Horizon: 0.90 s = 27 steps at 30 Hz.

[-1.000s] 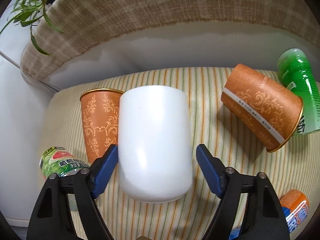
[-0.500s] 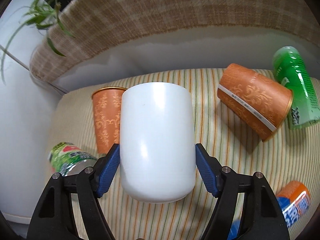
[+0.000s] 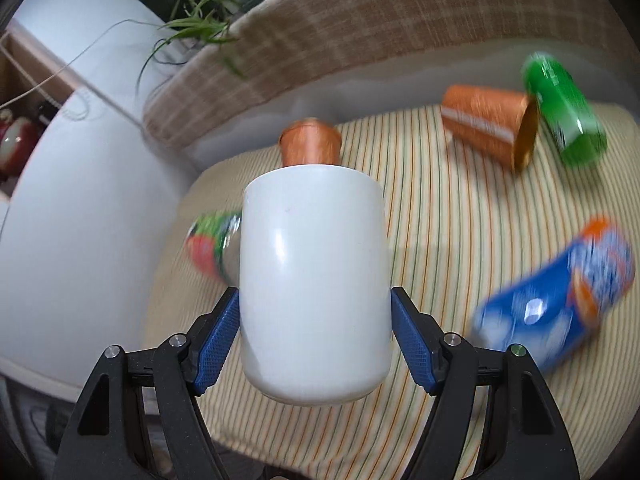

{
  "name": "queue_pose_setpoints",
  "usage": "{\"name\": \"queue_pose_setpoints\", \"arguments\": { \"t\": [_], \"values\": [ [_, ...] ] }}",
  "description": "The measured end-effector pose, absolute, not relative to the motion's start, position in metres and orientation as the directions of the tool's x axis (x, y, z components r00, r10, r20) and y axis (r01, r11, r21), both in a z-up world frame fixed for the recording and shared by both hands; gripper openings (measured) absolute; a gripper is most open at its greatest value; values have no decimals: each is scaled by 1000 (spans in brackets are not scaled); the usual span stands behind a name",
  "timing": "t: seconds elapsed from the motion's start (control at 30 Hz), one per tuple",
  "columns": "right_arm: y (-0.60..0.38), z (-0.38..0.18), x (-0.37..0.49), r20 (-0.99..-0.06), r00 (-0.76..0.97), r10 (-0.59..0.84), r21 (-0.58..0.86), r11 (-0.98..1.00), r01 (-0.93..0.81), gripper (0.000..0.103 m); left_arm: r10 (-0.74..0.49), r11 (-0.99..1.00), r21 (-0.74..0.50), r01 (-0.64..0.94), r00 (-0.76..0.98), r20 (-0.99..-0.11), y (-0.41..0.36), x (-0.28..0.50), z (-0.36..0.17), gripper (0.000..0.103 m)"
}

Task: Flip cup upright
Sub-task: 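Lift the white cup with the right gripper and carry it toward the left gripper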

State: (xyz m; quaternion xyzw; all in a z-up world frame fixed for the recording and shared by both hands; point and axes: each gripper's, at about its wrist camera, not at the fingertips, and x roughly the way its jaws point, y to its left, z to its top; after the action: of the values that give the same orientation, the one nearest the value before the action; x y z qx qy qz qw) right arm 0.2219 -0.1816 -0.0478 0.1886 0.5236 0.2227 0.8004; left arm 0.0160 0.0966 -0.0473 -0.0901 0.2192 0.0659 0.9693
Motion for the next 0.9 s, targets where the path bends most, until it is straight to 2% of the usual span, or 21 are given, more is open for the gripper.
{"name": "queue_pose_setpoints", "arguments": {
  "t": [0.17,0.47,0.73,0.9],
  "values": [
    [-189,-77,180,-733,319,601,601,792,-111,74,66,975,-162,-151,895,-441,92,16,-46,103],
    [-191,-99,158,-739,324,591,603,794,-74,74,34,982,-152,-115,891,-452,79,18,-43,103],
    [-201,-84,136,-724,386,572,562,813,-152,74,-5,988,-139,-66,890,-457,64,24,-37,103],
    [-219,-58,102,-690,537,485,448,869,-210,77,-49,991,-130,-13,884,-465,51,33,-32,103]
  ]
}}
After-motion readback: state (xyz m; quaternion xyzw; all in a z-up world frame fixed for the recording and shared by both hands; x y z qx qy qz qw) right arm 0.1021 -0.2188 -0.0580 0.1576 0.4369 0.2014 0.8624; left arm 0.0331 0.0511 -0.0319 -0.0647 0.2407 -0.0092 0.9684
